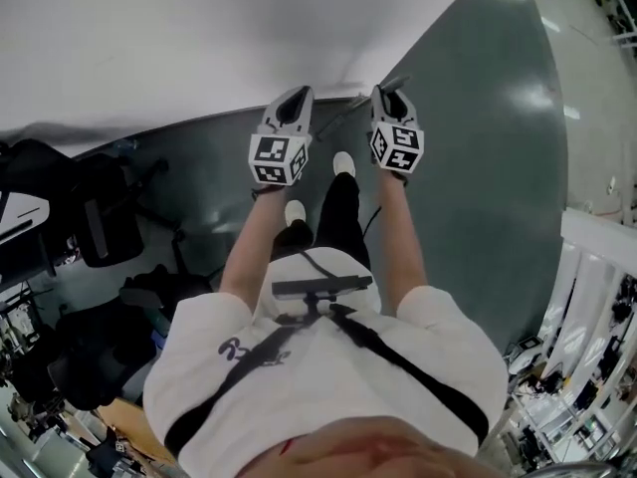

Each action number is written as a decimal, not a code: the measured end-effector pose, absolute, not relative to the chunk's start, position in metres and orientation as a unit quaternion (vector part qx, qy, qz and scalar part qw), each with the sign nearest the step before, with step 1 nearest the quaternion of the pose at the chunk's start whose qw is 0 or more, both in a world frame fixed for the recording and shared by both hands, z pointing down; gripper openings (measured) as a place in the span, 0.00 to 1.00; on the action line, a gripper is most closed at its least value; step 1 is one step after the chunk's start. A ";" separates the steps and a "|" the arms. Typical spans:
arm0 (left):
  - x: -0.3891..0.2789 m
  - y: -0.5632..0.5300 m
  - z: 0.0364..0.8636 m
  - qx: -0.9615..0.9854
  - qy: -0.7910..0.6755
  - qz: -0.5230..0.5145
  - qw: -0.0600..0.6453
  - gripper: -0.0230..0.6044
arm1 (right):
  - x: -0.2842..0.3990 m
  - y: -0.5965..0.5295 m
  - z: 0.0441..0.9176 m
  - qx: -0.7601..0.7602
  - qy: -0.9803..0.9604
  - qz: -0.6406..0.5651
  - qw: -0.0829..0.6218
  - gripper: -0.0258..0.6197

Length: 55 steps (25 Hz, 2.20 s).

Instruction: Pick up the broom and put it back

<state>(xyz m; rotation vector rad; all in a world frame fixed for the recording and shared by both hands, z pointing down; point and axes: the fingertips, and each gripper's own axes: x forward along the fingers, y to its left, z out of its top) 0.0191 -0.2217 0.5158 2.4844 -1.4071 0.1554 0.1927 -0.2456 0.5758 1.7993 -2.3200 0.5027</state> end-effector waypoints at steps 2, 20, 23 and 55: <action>0.000 -0.217 0.494 0.854 -0.503 0.042 0.129 0.06 | 0.187 -0.240 0.547 0.609 -0.775 0.160 0.060 0.19; -0.091 -0.150 0.363 0.835 -0.548 -0.015 0.057 0.06 | 0.081 -0.170 0.347 0.557 -0.828 0.048 -0.053 0.19; -0.090 -0.142 0.346 0.838 -0.543 -0.026 0.049 0.06 | 0.068 -0.155 0.326 0.548 -0.834 0.026 -0.059 0.19; -0.129 -0.124 0.403 0.809 -0.577 0.001 0.110 0.06 | 0.048 -0.149 0.431 0.584 -0.804 0.095 0.062 0.19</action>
